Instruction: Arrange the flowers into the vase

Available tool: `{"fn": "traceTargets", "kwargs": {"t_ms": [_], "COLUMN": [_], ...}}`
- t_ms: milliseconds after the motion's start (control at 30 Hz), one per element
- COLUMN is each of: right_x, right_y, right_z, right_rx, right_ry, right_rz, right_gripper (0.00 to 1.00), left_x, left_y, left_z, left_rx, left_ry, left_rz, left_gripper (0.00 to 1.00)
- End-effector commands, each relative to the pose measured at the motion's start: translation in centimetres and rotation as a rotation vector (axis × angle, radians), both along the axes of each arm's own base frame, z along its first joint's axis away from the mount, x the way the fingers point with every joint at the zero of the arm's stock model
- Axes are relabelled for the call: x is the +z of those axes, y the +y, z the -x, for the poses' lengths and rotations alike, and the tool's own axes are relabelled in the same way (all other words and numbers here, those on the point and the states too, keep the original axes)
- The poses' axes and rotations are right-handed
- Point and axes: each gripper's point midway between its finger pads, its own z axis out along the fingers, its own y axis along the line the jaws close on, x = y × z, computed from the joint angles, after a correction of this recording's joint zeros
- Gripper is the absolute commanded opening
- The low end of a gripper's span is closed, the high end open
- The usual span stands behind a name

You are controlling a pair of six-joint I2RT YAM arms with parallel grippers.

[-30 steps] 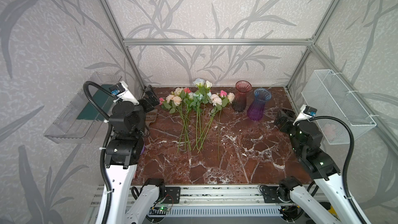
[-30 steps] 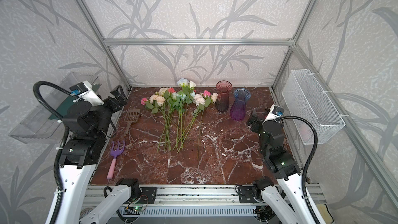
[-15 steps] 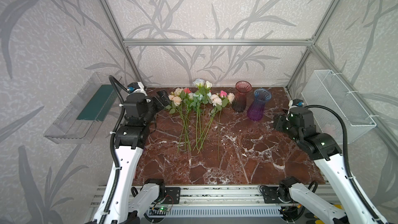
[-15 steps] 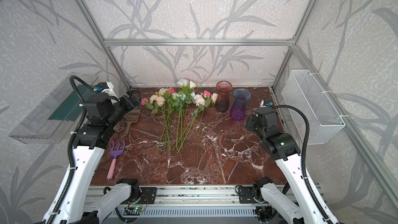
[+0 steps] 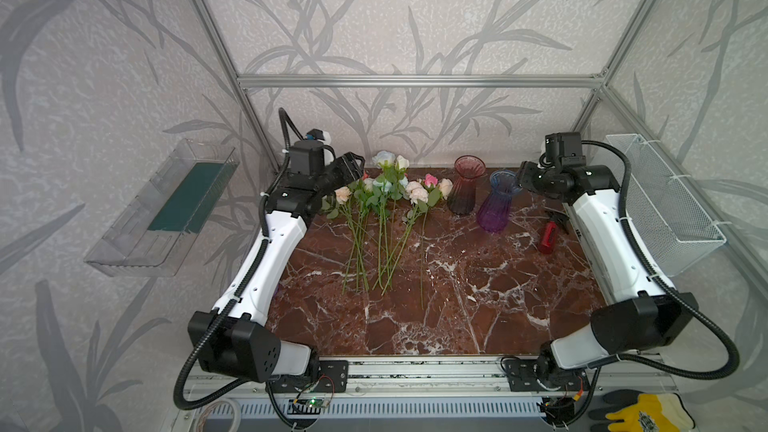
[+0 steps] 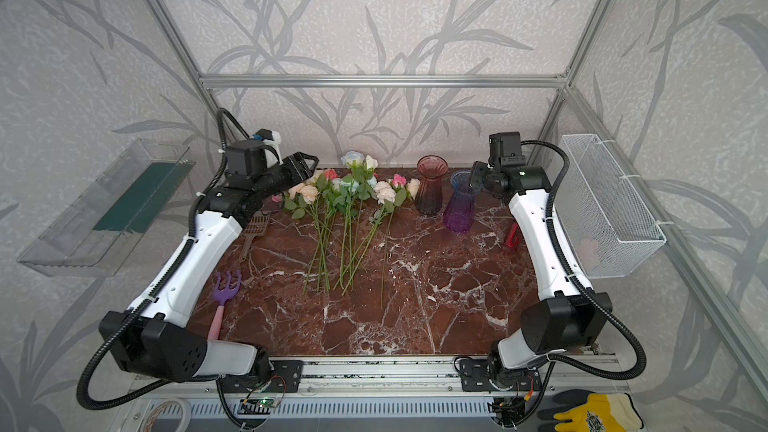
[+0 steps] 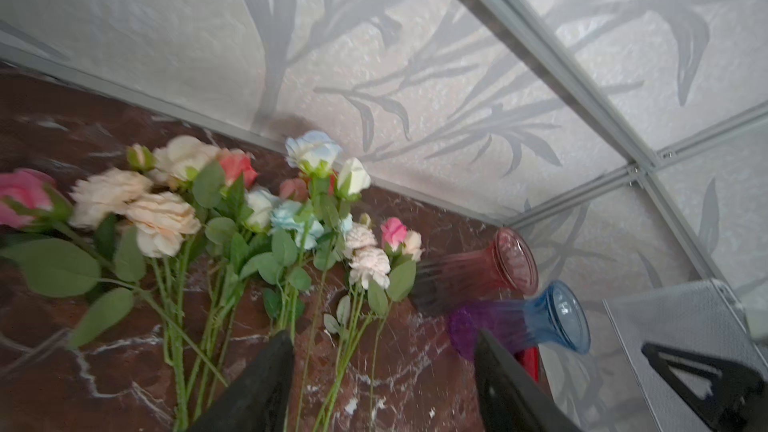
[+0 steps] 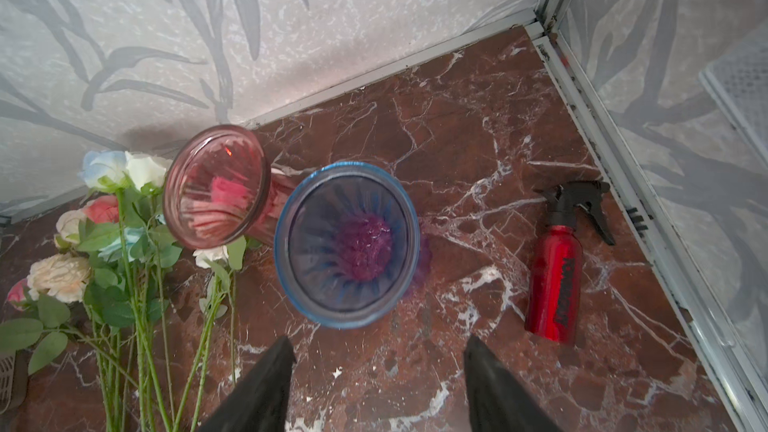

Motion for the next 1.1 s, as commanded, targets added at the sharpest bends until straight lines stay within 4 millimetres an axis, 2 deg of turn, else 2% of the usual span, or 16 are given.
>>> {"fn": "traceTargets", "kwargs": {"t_ms": [0, 167, 333, 667, 933, 1067], "right_x": [-0.3, -3.2, -4.7, -7.8, -9.0, -8.7], "right_y": [-0.4, -1.0, -0.6, -0.6, -0.4, -0.5], "right_z": [-1.1, -3.8, -4.8, -4.9, -4.9, -4.6], "right_rx": [0.024, 0.021, 0.037, 0.03, 0.038, 0.018], "right_ry": [0.046, 0.113, 0.15, 0.195, 0.209, 0.2], "right_rz": [-0.011, -0.025, -0.037, -0.044, -0.077, -0.099], "right_gripper": [0.65, 0.61, 0.52, 0.47, 0.28, 0.19], "left_x": [-2.5, -4.4, -5.9, -5.9, -6.3, -6.1], "left_y": [-2.9, -3.9, -4.4, -4.1, -4.2, -4.4], "left_z": [0.9, 1.1, 1.0, 1.2, 1.1, 1.2], "left_rx": [-0.13, -0.169, -0.191, -0.185, -0.185, -0.193], "left_ry": [0.059, 0.094, 0.138, 0.13, 0.143, 0.142], "left_rz": [-0.001, 0.031, 0.048, 0.03, 0.037, 0.043], "left_gripper": [0.66, 0.66, 0.64, 0.63, 0.63, 0.63]}}
